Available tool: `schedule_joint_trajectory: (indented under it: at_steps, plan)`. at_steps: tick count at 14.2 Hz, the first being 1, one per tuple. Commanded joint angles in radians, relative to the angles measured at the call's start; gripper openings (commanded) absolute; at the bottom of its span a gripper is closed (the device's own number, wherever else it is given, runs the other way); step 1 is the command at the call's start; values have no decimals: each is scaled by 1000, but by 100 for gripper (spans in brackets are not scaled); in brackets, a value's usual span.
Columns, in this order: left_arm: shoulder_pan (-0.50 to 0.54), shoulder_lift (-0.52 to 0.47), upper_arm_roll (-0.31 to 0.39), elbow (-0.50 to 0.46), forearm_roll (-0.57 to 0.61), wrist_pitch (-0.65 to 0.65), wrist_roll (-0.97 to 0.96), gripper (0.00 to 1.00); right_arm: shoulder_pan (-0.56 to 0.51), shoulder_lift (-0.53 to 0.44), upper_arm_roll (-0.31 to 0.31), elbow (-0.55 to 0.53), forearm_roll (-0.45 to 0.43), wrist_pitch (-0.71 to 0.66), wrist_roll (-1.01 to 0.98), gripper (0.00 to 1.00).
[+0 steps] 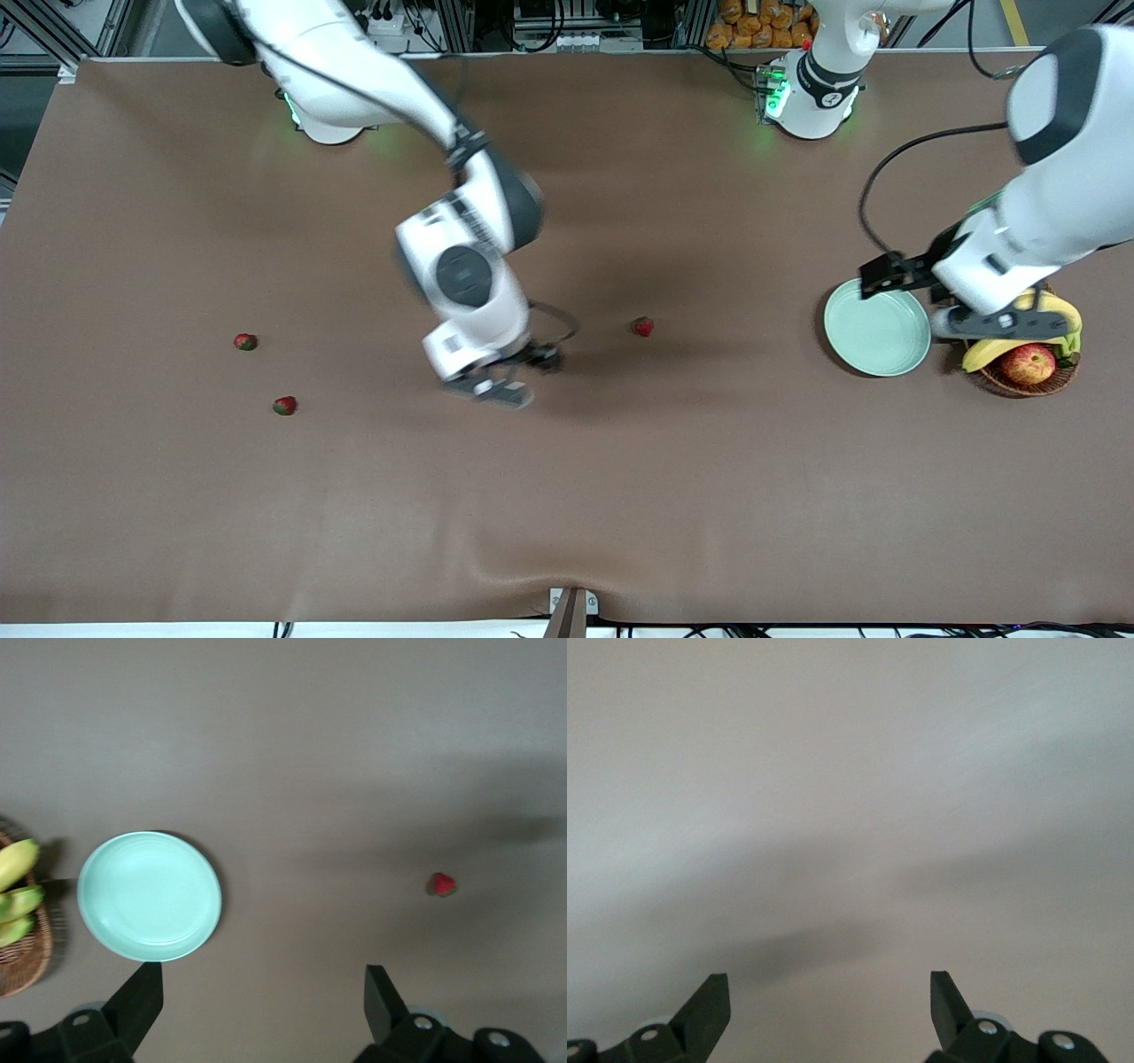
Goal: Collect all strawberries into plate
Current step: 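Release the strawberry at the middle while the left gripper moves out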
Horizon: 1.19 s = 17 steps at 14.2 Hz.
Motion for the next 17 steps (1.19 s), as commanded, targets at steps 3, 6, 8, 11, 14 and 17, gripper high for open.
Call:
schedule_joint_trajectory:
  at_steps: [3,6,8,11,14,17]
  plan:
    - [-121,89,5,16,-5,62,-123,100,-57,-28,-127,-65,-46,-84,-16,100]
    - [-190,135,3,17,18,80,-160,100,-71,-31,-197,-130,-47,-84,-81,100]
    - [-232,179,3,13,17,109,-172,100,-83,-68,-229,-209,-46,-60,-167,100]
    - [-281,253,3,11,18,168,-211,100,-147,-148,-229,-339,-46,20,-300,100]
    - [-304,308,3,10,15,202,-226,100,-205,-188,-227,-476,-44,169,-405,100]
    - [-360,356,5,3,15,252,-289,100,-265,-183,-223,-519,-26,236,-486,100]
